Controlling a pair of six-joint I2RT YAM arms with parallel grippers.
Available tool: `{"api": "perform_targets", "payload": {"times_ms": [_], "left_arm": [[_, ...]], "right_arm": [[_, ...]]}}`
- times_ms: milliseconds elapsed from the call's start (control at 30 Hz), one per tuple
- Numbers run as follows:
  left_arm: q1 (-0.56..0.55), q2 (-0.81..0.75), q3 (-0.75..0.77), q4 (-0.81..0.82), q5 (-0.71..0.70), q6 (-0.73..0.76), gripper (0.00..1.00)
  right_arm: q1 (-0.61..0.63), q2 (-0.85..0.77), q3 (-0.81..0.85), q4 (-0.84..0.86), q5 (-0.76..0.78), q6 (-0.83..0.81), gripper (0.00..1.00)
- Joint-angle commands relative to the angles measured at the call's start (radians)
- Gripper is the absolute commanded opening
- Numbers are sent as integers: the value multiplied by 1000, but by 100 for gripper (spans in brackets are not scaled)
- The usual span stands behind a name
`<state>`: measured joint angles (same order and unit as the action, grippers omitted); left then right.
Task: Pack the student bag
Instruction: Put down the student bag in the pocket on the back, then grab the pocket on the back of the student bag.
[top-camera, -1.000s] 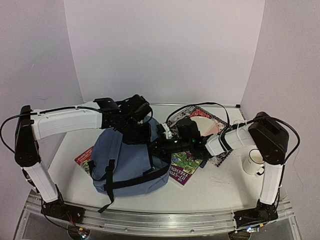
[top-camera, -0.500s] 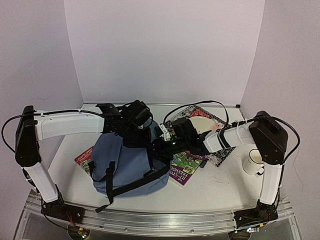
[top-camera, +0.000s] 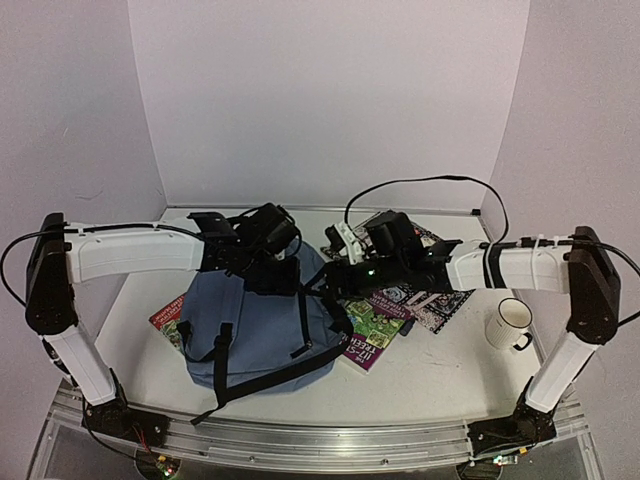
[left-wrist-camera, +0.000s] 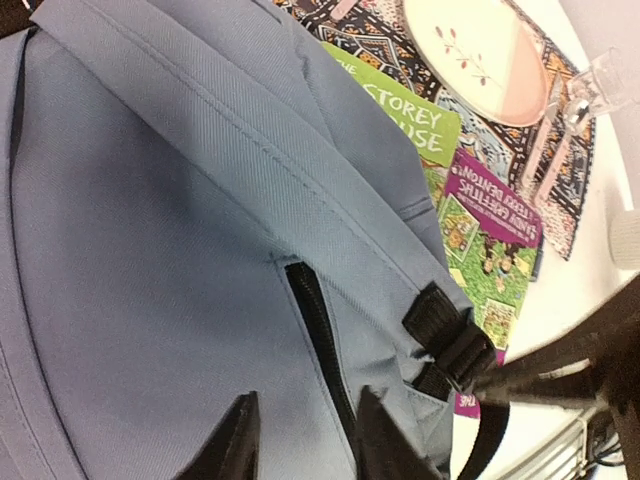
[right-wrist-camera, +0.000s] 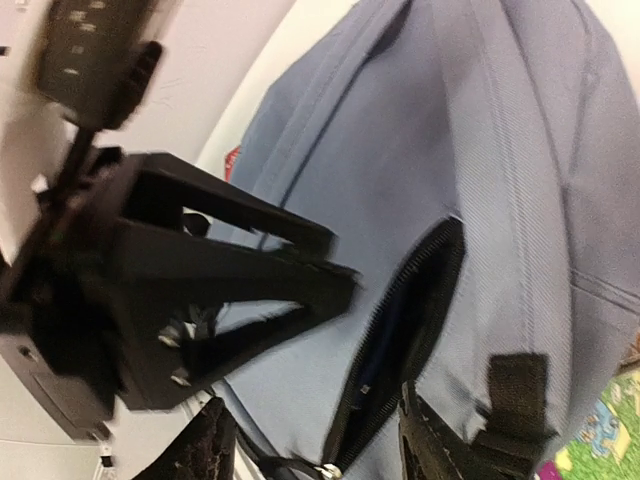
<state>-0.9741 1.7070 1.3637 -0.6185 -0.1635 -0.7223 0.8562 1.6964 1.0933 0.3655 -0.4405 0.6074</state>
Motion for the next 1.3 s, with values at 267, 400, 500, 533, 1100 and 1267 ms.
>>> {"api": "perform_targets", "payload": {"times_ms": [267,400,500,533,1100,1267], "left_arm": [[-53,-215,-203,22,264,113,56],[-94,-183,-213,23,320,112,57],[-114,-147,-208,25,333,108,55],[-119,-136,-204,27,344,107,54],[-132,-8,-177,31,428,102,14],[-132,-13,-145,31,407,96,0]], "right_arm": [[1,-97,-108,-142,183,-69,63],[1,-102,-116,-151,213,-71,65],[1,-104,-115,-154,223,-69,65],[2,-104,-114,-154,223,-69,65],[19,-110,-112,-160,238,-97,66],[32,-116,-112,-161,247,-126,66]]}}
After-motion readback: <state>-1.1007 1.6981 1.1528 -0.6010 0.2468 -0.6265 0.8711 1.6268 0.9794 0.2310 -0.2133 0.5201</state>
